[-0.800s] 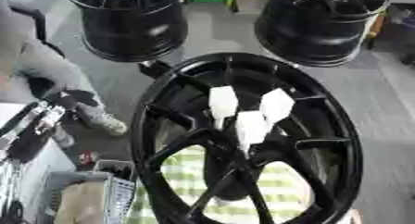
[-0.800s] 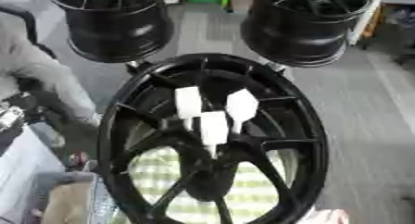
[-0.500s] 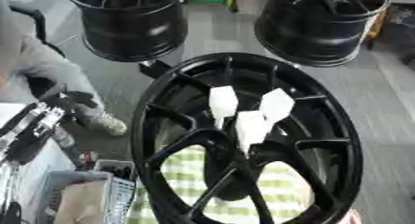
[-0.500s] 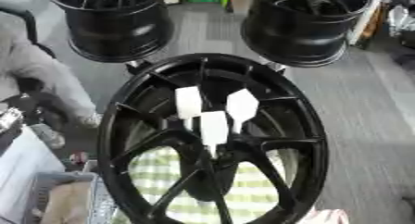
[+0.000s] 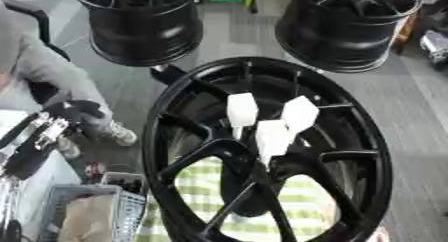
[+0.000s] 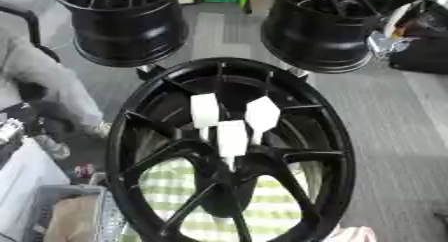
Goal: Pull the pin out of the wheel hub.
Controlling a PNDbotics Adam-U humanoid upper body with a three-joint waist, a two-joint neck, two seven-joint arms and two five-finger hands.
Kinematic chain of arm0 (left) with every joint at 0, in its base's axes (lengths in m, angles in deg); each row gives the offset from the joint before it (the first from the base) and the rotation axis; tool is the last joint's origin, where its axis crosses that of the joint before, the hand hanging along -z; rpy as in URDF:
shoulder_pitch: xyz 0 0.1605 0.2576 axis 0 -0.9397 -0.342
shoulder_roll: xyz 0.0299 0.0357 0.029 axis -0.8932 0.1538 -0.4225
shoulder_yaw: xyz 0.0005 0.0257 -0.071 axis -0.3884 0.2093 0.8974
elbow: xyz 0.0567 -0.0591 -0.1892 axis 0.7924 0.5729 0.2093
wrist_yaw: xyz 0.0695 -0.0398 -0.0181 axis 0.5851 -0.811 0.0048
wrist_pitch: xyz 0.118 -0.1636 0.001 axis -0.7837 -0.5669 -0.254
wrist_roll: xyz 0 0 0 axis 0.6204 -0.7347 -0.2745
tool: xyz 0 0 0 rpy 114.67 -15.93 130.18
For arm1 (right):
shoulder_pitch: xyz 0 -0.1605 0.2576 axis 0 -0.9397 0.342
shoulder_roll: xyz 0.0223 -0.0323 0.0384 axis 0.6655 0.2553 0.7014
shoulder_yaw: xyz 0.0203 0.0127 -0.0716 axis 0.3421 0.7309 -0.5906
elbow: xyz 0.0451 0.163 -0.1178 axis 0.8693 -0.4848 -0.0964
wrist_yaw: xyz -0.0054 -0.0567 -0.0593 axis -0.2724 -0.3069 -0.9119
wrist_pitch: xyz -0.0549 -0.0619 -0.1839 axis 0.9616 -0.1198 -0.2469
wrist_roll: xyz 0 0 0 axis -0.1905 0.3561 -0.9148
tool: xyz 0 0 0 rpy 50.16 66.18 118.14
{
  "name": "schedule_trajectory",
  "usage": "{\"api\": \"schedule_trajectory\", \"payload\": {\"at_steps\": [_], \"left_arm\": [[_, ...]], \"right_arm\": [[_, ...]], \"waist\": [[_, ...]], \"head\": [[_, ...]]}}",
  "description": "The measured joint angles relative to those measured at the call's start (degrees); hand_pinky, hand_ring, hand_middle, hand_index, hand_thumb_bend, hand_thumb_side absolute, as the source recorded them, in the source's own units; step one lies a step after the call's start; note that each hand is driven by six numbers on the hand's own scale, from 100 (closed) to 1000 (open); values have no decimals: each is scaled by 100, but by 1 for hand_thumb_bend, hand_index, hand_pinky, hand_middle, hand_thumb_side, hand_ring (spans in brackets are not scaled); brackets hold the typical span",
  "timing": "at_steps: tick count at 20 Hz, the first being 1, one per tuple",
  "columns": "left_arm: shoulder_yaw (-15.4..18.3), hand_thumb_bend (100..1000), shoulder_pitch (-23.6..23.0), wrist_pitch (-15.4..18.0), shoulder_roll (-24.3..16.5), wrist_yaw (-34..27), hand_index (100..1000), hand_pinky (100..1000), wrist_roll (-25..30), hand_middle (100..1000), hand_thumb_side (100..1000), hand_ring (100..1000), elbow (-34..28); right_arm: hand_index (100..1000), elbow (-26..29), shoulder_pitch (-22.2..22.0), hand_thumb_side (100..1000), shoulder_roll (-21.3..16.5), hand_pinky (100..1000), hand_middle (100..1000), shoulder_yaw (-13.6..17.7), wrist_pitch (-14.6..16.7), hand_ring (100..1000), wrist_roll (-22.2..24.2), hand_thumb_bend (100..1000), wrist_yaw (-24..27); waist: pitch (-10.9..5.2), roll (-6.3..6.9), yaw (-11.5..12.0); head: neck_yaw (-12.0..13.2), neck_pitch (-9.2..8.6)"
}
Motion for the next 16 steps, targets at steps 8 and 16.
{"api": "schedule_trajectory", "payload": {"at_steps": [8,16], "left_arm": [[-54,100,11,0,-3,-7,802,555,58,668,808,510,0],[-73,100,19,11,-5,-18,801,555,88,668,810,510,2]], "right_arm": [[961,-113,655,603,-43,747,882,-800,28,798,1787,100,-35],[974,-509,1319,539,361,808,898,-1276,338,828,2579,100,-550]], "waist": [[-3,-49,34],[-5,-38,61]], "head": [[-139,0],[-268,0]]}}
